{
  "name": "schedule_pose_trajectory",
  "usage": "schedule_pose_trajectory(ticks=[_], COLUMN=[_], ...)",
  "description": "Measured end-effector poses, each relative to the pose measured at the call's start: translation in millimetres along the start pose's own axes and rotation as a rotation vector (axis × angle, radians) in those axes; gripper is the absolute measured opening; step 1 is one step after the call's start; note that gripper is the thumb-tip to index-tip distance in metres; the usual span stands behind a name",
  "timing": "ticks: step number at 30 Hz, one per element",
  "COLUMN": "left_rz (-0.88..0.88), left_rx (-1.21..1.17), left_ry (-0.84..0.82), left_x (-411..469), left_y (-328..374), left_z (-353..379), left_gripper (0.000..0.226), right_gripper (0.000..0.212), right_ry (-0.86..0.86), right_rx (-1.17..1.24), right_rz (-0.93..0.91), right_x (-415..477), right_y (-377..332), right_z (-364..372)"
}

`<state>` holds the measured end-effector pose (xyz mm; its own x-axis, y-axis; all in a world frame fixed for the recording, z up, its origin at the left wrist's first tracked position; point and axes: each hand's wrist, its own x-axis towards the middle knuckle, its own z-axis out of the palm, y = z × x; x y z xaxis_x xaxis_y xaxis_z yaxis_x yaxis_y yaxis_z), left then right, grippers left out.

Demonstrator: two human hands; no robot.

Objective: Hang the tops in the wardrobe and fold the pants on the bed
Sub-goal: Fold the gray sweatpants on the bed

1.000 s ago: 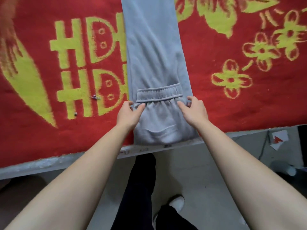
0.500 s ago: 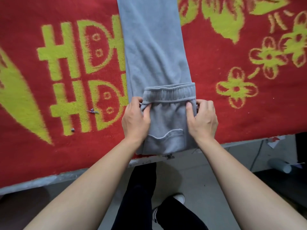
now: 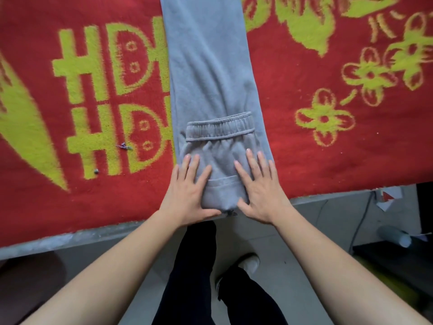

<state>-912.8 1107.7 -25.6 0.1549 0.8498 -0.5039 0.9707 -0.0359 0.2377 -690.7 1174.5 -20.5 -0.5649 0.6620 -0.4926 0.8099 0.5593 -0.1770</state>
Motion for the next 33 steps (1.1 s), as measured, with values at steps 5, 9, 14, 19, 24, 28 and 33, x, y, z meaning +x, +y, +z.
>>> schedule_pose_trajectory(ticks=[5, 9, 14, 19, 24, 28, 33], left_rz=[-0.061, -0.114, -0.109, -0.121, -0.259, -0.276, -0.347], left_rx=[0.022, -0.062, -0.182, -0.317, -0.442, -0.552, -0.793], left_ry=[-0.085, -0.047, -0.038, 0.087, 0.086, -0.102, -0.019], left_x=[-19, -19, -21, -43, -71, -85, -62], left_y=[11, 22, 18, 30, 56, 67, 49], left_z=[30, 29, 7, -17, -41, -53, -85], left_gripper=[0.097, 0.092, 0.080, 0.068, 0.049, 0.047, 0.052], right_gripper=[0.112, 0.102, 0.078, 0.047, 0.035, 0.038, 0.031], right_ry=[-0.199, -0.159, -0.069, 0.139, 0.201, 0.122, 0.170], right_rx=[-0.094, -0.169, -0.122, -0.010, 0.041, 0.172, 0.598], right_rz=[-0.028, -0.015, -0.057, -0.098, -0.153, -0.095, 0.152], right_x=[-16, -19, -24, -50, -82, -97, -77], right_y=[6, 3, 11, 20, 31, 42, 55], right_z=[16, 17, 1, -18, -45, -58, -90])
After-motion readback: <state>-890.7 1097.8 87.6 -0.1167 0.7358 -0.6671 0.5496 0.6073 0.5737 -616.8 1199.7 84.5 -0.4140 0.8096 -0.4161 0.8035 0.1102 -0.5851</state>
